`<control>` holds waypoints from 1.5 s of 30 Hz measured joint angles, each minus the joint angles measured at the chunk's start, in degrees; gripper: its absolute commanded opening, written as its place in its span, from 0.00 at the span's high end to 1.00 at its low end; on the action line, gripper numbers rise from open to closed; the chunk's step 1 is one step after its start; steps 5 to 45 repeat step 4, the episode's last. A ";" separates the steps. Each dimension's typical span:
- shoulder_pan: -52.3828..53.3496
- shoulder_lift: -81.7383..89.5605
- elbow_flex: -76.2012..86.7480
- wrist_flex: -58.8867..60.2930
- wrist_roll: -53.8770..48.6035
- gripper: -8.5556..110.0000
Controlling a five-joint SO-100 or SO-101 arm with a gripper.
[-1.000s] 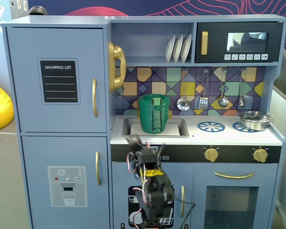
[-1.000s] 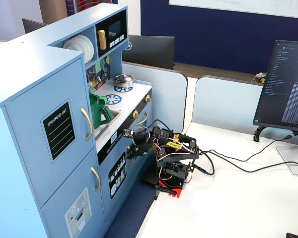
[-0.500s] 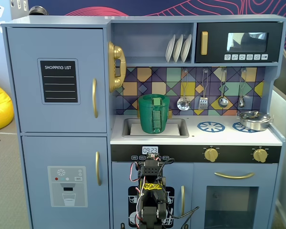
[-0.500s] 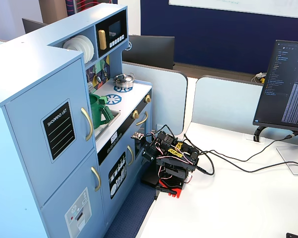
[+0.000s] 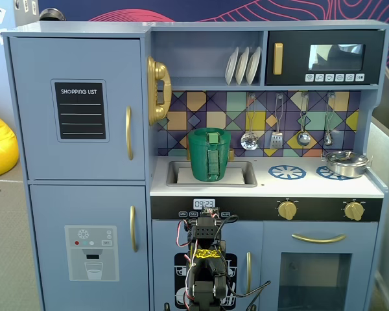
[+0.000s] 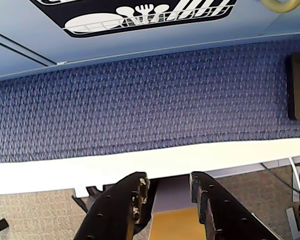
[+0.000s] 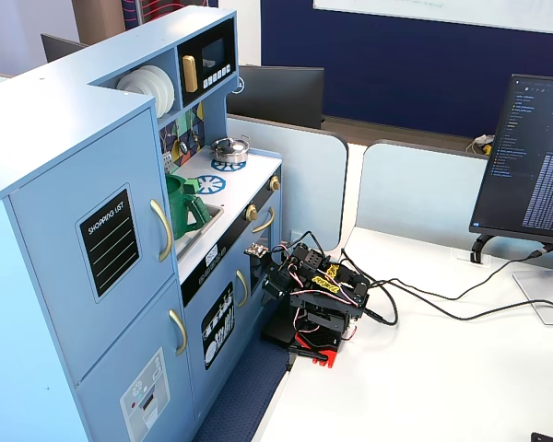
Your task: Close the left cabinet door
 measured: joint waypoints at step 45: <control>0.00 0.00 0.00 0.00 0.00 0.90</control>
